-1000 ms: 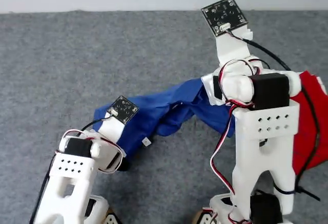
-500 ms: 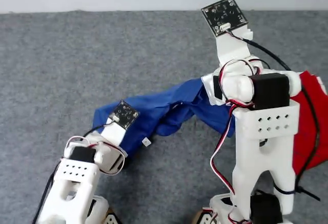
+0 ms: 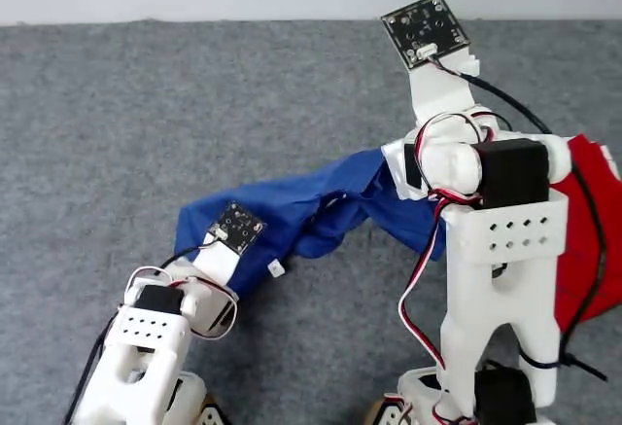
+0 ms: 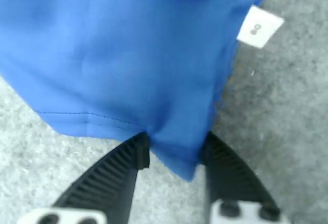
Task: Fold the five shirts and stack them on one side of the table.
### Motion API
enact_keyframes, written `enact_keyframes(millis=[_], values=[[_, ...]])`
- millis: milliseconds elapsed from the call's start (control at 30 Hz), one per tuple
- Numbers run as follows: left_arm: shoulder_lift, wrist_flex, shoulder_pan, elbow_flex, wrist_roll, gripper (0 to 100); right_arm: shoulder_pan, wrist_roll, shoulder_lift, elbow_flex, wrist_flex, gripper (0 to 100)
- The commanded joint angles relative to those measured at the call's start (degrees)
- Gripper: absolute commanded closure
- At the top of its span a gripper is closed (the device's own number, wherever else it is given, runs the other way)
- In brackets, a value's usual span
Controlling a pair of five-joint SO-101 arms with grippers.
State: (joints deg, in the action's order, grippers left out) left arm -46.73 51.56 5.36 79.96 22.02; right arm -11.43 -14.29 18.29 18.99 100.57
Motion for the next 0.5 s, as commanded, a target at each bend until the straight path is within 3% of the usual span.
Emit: enact_keyframes(millis=[0, 67, 200, 467], values=[[-1.14, -2.81, 0.00, -0.57, 0.62, 94, 0.22, -0.62, 1.71, 0.09, 1.98, 98.8], [-1.23, -5.71, 0.00, -1.01, 0.62, 99, 0.22, -0.53, 1.71, 0.09, 1.98, 98.8], [-1.23, -7.56, -0.09, -7.60, 0.62, 99, 0.22, -0.53, 1.71, 0.09, 1.98, 98.8], [-1.32, 4.57, -0.44, -30.99, 0.62, 99, 0.40, -0.53, 1.80, 0.26, 1.89, 98.8]])
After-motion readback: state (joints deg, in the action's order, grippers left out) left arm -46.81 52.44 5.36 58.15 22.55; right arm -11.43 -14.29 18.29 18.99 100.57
